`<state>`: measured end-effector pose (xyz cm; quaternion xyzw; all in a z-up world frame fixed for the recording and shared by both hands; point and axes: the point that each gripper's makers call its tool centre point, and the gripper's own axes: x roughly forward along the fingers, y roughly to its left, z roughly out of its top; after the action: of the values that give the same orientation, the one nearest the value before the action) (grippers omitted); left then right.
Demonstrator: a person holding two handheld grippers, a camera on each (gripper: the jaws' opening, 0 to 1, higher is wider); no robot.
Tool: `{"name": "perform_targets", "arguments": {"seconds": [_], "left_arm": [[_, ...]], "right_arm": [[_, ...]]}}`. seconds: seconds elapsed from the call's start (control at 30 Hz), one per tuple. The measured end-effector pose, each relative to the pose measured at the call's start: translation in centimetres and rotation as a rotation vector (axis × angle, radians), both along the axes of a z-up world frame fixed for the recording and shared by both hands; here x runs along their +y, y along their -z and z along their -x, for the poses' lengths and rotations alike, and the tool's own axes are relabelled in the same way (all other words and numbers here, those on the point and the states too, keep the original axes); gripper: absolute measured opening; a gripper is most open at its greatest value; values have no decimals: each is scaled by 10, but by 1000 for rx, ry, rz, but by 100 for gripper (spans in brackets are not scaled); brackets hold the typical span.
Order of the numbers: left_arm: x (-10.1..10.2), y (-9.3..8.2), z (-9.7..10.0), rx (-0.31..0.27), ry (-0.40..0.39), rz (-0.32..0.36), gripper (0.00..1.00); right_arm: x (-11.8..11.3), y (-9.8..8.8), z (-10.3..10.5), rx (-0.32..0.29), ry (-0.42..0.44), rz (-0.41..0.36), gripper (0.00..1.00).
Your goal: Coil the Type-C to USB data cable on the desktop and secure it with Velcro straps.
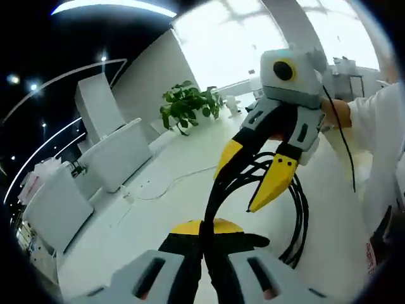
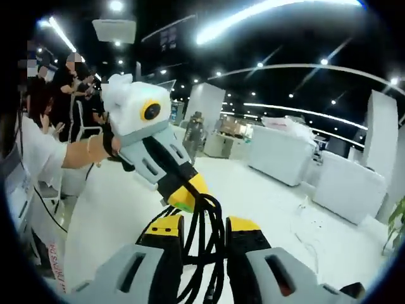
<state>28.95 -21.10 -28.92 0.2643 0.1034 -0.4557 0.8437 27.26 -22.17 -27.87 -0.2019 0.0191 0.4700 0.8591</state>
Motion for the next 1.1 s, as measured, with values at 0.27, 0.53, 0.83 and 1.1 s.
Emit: {"name": "perform_targets", "arguments": {"seconds": [0.27, 0.53, 0.83, 1.1], "left_arm": [[-10, 22, -10, 66, 31, -59, 4], [-12, 39, 1, 110, 77, -53, 4], [-10, 54, -1, 54, 99, -87, 5], [-13, 64, 2, 55, 96, -58, 7]], "right_arm": [[-3, 22, -19, 61, 35, 34, 22], [-12, 51, -20, 212, 69, -3, 15], [-16, 73, -21, 300, 100, -31, 14], [-18, 82, -25, 323, 120, -40, 15]]}}
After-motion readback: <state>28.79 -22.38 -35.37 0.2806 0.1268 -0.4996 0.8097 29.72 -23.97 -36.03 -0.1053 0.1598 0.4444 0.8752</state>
